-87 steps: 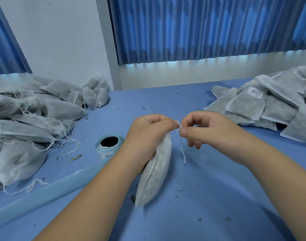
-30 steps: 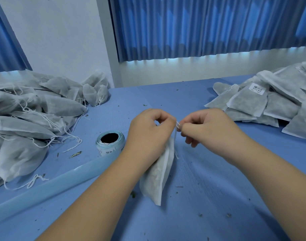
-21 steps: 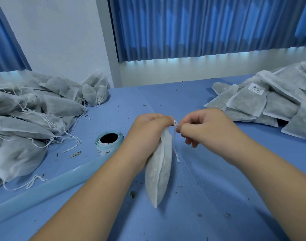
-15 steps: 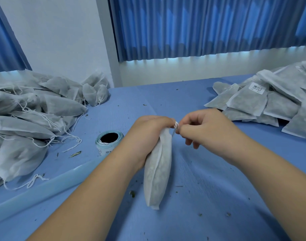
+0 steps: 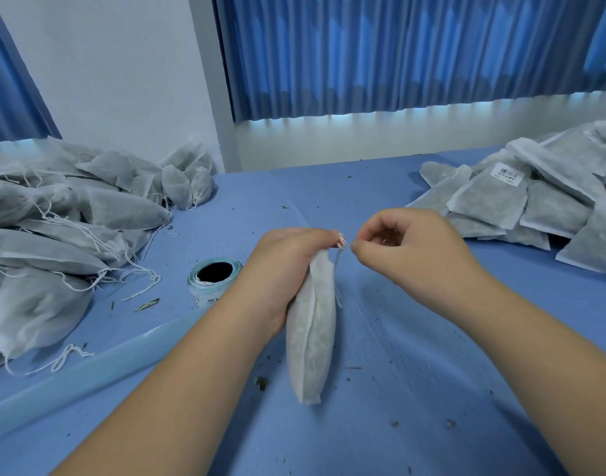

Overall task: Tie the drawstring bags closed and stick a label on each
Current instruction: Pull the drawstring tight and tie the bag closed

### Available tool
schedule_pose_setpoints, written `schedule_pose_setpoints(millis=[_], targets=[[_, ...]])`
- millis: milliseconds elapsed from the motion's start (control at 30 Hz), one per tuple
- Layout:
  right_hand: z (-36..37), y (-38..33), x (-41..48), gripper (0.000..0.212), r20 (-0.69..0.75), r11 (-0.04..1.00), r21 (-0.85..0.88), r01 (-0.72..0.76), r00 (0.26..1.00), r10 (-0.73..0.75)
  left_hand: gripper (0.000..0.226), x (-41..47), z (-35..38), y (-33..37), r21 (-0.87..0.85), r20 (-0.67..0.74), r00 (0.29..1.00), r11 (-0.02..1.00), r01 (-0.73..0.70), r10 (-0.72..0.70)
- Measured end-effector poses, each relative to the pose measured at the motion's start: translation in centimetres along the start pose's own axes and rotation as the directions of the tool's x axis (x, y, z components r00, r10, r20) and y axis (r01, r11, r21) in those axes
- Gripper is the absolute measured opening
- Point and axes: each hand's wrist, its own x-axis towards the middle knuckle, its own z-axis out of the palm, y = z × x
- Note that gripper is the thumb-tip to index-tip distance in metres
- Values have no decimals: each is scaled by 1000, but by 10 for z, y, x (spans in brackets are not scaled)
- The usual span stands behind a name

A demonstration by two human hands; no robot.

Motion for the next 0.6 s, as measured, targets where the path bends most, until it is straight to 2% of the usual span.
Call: schedule_pose_setpoints(millis=[133,267,367,500,600], targets=[[0,-4,-4,13,-46,992,-14,126,991,-127,35,0,0,0,-15,-47,999,1000,-26,25],[6,-6,-6,12,-41,978,-93,188,980,-192,16,0,2,-2,23,-53,997,998,-57,59],[6,-4,-6,14,-57,973,-134,189,979,-198,12,3,2,-5,58,-55,995,996,-75,78],[7,-3,-5,14,-79,971,-177,162,981,-178,20,5,2,-8,90,-57,994,992,-85,90],[7,-4,-6,18,-81,981,-155,117,988,-131,19,6,1,-10,117,-49,993,988,-101,107]])
